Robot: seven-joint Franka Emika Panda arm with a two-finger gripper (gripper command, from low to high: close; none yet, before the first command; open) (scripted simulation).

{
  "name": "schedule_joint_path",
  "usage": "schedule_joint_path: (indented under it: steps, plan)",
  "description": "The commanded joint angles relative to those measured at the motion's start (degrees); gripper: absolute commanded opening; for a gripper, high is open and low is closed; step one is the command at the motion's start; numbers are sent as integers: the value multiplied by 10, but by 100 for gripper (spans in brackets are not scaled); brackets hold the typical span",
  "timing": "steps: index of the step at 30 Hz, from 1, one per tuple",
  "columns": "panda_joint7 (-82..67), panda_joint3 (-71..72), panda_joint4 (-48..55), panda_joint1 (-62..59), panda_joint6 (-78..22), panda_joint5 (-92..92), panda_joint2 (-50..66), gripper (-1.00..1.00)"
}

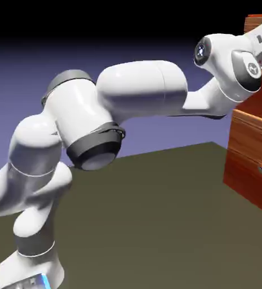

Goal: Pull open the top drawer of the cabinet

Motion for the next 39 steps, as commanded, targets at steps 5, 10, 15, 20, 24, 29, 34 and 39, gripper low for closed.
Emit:
schedule_joint_path:
  steps: [5,10,15,20,24,29,34,39]
  plan:
    - [4,-97,74,104,3,-84,-7,0]
    - [8,-194,148,208,6,-168,-15,0]
    - [13,-291,222,311,9,-252,-22,0]
    - [16,-377,288,403,12,-325,-28,0]
    - [-58,-375,317,418,9,-264,-53,0]
    - [-183,-371,367,444,3,-162,-94,0]
    - [-308,-367,416,470,-2,-60,-135,0]
    - [-432,-363,465,496,-7,41,-176,0]
